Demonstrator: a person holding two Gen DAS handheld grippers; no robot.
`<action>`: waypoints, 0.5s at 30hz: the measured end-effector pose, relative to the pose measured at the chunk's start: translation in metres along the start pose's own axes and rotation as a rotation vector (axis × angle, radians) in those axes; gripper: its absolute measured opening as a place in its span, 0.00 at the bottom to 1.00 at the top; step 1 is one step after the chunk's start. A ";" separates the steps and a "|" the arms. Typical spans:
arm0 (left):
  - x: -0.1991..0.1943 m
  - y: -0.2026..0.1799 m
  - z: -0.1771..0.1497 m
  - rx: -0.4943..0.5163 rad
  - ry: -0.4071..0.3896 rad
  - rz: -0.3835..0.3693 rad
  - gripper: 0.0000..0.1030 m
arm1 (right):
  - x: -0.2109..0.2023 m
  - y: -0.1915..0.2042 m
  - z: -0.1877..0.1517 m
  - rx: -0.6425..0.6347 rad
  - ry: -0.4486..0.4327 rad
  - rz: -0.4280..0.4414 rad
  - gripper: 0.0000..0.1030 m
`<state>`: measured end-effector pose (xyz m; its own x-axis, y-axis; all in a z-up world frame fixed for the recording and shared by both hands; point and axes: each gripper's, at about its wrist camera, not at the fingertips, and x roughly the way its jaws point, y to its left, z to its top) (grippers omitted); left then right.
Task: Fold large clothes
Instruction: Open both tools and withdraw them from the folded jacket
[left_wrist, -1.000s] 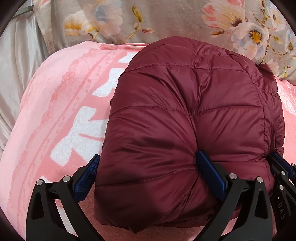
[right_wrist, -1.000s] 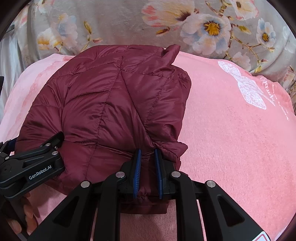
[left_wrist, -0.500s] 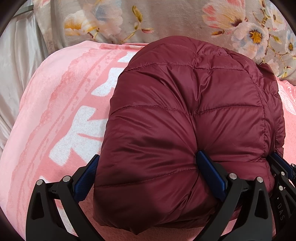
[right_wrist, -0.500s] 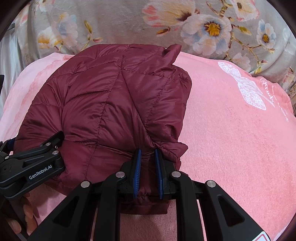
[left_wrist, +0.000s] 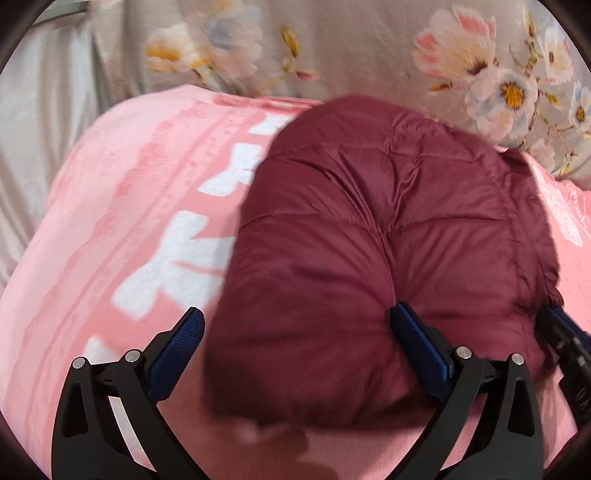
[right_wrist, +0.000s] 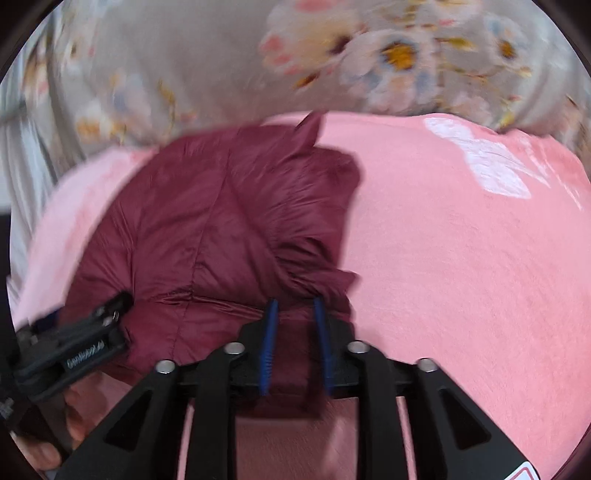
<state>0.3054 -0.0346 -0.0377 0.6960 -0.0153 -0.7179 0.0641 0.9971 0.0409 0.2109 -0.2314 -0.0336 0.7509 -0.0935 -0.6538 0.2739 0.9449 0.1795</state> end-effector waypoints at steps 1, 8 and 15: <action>-0.010 0.002 -0.007 -0.006 -0.014 -0.011 0.95 | -0.014 -0.002 -0.009 0.001 -0.020 -0.003 0.44; -0.076 0.001 -0.057 0.058 -0.059 0.019 0.95 | -0.075 -0.006 -0.056 -0.033 -0.026 0.018 0.52; -0.097 -0.003 -0.092 0.083 -0.014 0.041 0.95 | -0.108 -0.001 -0.079 -0.075 -0.065 0.007 0.71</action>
<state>0.1713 -0.0294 -0.0321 0.7094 0.0242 -0.7044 0.0937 0.9873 0.1283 0.0819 -0.1973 -0.0216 0.7904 -0.1049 -0.6035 0.2249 0.9661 0.1267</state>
